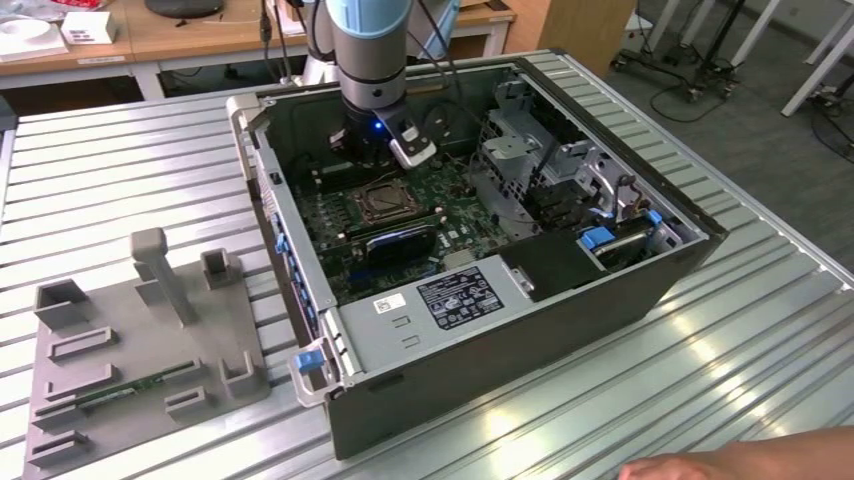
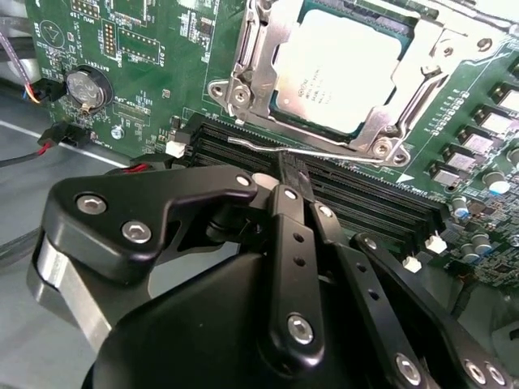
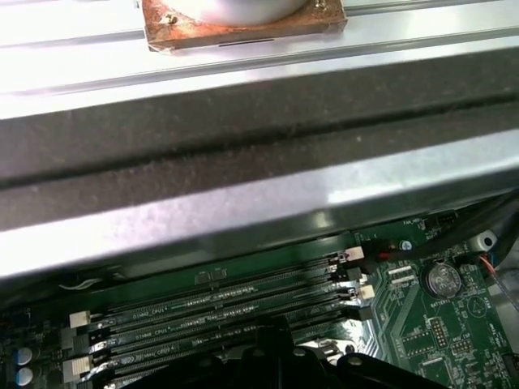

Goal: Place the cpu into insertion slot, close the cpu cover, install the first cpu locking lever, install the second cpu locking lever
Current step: 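Install the first cpu locking lever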

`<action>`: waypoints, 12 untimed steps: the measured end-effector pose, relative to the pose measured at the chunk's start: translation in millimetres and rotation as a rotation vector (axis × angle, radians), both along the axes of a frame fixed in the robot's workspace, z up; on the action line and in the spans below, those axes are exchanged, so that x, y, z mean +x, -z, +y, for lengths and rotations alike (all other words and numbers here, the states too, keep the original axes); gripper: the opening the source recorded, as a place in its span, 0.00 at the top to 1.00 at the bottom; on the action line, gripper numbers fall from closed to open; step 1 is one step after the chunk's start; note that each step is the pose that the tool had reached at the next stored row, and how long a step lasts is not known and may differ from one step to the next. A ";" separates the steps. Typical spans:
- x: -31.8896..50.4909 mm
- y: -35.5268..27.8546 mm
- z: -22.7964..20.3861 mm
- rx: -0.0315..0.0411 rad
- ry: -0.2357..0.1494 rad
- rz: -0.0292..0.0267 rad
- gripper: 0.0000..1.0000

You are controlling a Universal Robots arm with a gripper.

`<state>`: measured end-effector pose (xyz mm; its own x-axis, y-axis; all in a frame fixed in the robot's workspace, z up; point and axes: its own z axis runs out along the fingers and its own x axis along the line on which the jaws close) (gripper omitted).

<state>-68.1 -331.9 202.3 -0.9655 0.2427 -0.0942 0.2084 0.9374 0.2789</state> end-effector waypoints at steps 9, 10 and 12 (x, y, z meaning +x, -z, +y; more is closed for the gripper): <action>0.0 1.0 -5.7 -0.0001 0.000 0.0000 0.89; 0.0 1.2 -5.9 -0.0001 0.000 0.0000 0.89; 0.0 1.3 -5.9 -0.0003 0.000 0.0001 0.89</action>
<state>-68.1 -337.7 201.0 -0.9655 0.2427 -0.0941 0.2085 0.9375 0.2787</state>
